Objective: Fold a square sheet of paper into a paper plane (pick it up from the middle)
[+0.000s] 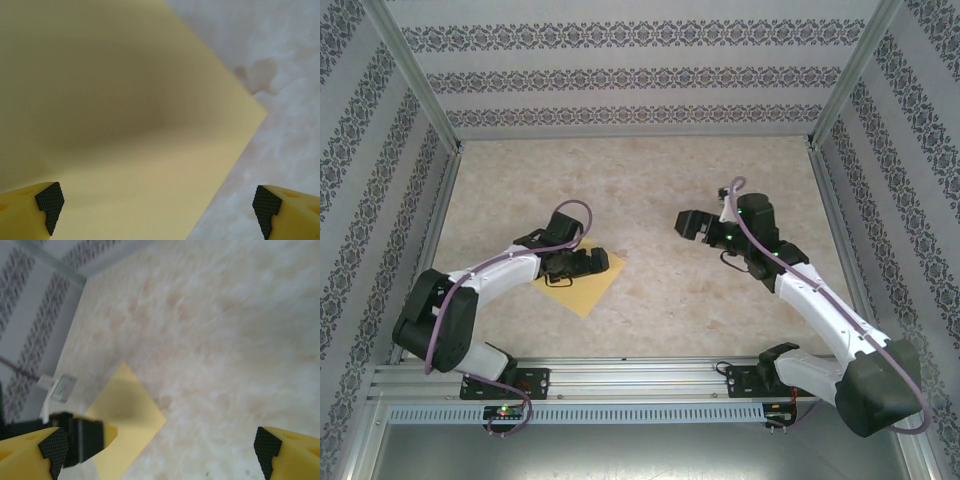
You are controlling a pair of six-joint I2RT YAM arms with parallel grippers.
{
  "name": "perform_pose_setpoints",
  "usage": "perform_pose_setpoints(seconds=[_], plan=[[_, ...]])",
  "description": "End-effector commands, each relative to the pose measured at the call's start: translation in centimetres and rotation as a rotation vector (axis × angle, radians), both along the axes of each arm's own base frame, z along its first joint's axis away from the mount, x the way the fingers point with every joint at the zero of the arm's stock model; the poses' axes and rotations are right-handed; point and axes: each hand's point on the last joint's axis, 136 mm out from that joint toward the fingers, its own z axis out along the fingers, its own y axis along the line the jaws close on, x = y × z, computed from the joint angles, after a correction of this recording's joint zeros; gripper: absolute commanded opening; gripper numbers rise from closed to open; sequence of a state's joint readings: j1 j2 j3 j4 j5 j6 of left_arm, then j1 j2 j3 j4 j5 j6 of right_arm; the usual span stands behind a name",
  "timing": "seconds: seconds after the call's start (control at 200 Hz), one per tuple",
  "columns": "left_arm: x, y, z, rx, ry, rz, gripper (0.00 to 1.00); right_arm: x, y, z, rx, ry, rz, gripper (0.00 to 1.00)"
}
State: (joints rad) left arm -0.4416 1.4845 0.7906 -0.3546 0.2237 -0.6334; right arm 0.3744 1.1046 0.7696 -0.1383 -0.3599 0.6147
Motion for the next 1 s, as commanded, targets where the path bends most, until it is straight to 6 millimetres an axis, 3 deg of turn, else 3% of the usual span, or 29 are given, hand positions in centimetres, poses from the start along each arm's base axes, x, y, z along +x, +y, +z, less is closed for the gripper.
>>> perform_pose_setpoints(seconds=[0.0, 0.155, 0.275, 0.43, 0.555, 0.629, 0.709, 0.814, 0.879, 0.994], plan=[[-1.5, -0.9, -1.5, 0.035, 0.053, -0.039, 1.00, -1.8, 1.2, -1.5, -0.062, 0.065, 0.049, 0.98], [-1.3, -3.9, -2.3, 0.058, 0.061, -0.174, 1.00, -2.5, 0.4, -4.3, -0.113, 0.136, 0.008, 0.98], [-1.1, -6.9, -2.9, 0.067, 0.071, -0.312, 1.00, -3.0, -3.2, -6.3, -0.219, 0.196, -0.123, 0.98], [-2.1, -12.0, -3.2, 0.052, 0.069, -0.524, 1.00, -3.6, -6.4, -7.3, -0.177, 0.260, -0.225, 0.98], [-2.2, -15.6, -1.2, 0.033, -0.008, -0.627, 0.97, -3.7, -5.9, -6.6, -0.107, 0.228, -0.178, 0.95], [-1.2, -16.3, 1.9, -0.008, -0.105, -0.594, 0.98, -3.5, -4.7, -6.0, -0.072, 0.232, -0.128, 0.92], [0.4, -14.9, 5.8, 0.010, -0.244, -0.494, 1.00, -3.3, -3.1, -5.7, -0.070, 0.247, -0.087, 0.88], [2.0, -9.6, 9.2, 0.064, -0.362, -0.274, 1.00, -3.2, 0.4, -5.8, -0.078, 0.262, -0.038, 0.82], [2.1, -5.2, 10.0, 0.065, -0.405, -0.124, 1.00, -3.4, 2.9, -6.2, -0.081, 0.278, -0.003, 0.76], [1.1, 1.8, 9.4, 0.026, -0.395, 0.082, 1.00, -3.9, 8.0, -7.4, -0.125, 0.271, 0.111, 0.76]])
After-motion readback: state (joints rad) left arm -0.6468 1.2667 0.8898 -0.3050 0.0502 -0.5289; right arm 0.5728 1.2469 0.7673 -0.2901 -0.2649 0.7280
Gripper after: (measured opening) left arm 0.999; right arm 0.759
